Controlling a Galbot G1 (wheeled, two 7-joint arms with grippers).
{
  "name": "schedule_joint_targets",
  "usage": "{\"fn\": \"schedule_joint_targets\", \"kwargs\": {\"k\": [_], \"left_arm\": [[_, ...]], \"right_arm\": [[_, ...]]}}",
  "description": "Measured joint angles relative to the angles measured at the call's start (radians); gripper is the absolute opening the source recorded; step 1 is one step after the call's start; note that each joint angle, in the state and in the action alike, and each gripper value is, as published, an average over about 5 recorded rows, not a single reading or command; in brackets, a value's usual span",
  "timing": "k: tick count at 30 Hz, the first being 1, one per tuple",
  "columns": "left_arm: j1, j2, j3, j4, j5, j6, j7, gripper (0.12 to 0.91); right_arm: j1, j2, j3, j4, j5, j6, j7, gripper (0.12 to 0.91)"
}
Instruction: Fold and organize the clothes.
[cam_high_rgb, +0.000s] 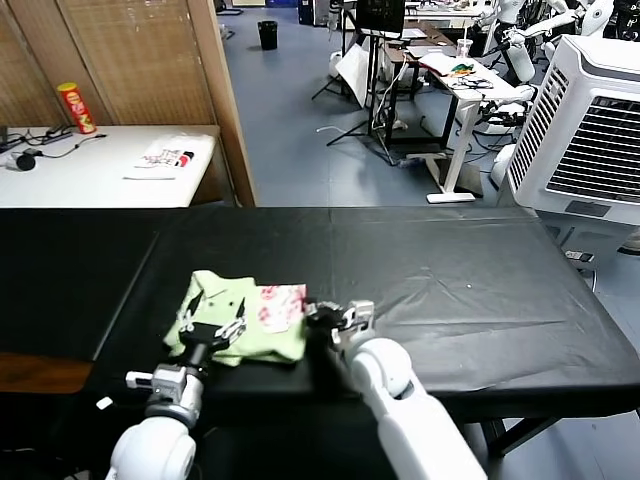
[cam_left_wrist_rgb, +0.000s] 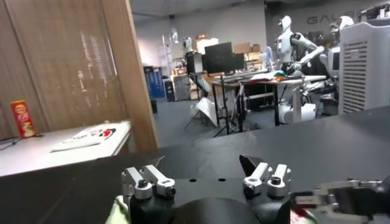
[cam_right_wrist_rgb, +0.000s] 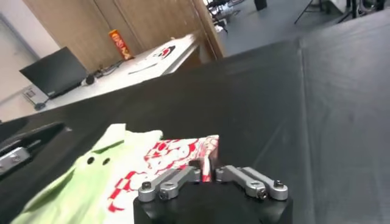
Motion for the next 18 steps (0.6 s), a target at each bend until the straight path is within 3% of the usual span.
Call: {"fn": "schedule_joint_targets", "kwargs": {"k": [8,12,15,18], "left_arm": [[0.016,-0.004,-0.021,0.017,-0.039,-0.034,-0.024,0.798],[0.026,0.001,-0.032,0.024,-0.098,-0.069,-0.027,0.798],[0.037,0.005,-0.038,0.034,-0.110,-0.110,-0.023,0.798],[0.049,0.008,-0.038,0.035,-0.103,-0.118,-0.023,0.798]], "right_arm": [[0.035,-0.090,0.023,-0.011,-0.072,0.021,-0.062,0.150],[-0.007,-0.135,0.039,0.049,-0.135,0.072,-0.084,0.327],[-0.064,-0.166,0.058,0.114,-0.182,0.130,-0.075,0.495],[-0.139,-0.191,0.084,0.185,-0.226,0.198,-0.055,0.656]]}}
